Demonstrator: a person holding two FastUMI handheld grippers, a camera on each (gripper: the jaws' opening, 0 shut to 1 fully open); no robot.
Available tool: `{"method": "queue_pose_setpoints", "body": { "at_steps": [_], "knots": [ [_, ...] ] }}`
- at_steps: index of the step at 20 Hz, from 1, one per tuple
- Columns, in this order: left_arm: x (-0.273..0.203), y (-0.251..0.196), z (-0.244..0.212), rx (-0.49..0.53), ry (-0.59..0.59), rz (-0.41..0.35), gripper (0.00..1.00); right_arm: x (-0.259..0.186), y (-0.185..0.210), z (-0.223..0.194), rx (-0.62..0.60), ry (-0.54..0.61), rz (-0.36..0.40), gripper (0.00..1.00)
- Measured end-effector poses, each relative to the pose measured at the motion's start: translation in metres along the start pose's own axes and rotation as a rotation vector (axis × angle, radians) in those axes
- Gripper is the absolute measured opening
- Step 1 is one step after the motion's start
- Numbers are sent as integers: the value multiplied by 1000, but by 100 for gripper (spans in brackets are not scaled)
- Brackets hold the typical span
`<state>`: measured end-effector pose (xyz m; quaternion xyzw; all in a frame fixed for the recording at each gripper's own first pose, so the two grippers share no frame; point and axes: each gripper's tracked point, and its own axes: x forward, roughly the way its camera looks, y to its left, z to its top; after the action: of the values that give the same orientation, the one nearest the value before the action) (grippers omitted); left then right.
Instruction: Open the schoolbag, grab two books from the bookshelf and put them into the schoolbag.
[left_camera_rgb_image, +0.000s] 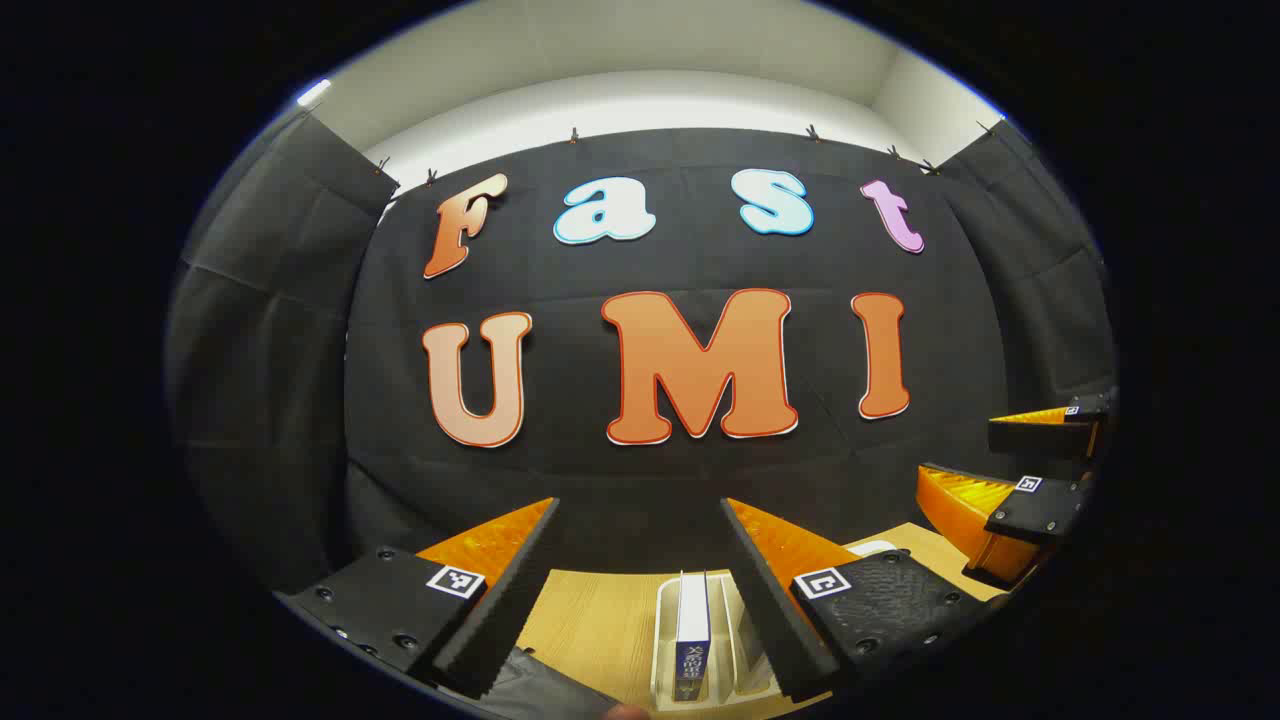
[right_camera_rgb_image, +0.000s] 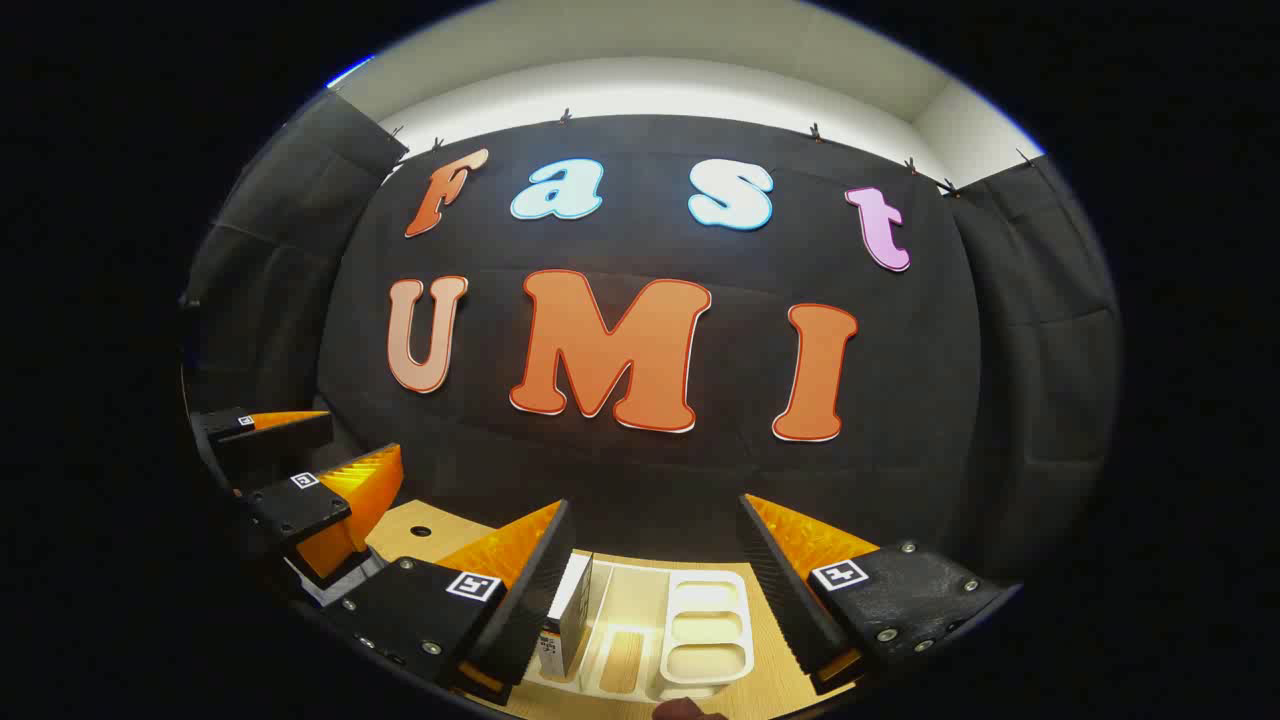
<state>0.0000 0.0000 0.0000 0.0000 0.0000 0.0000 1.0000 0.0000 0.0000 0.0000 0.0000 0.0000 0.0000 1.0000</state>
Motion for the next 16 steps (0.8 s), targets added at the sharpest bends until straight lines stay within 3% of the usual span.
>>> {"method": "queue_pose_setpoints", "body": {
  "at_steps": [16],
  "knots": [
    [-12,-20,-6,8,26,-21,96,-11,-12,-4,8,19,-10,97]
  ]
}}
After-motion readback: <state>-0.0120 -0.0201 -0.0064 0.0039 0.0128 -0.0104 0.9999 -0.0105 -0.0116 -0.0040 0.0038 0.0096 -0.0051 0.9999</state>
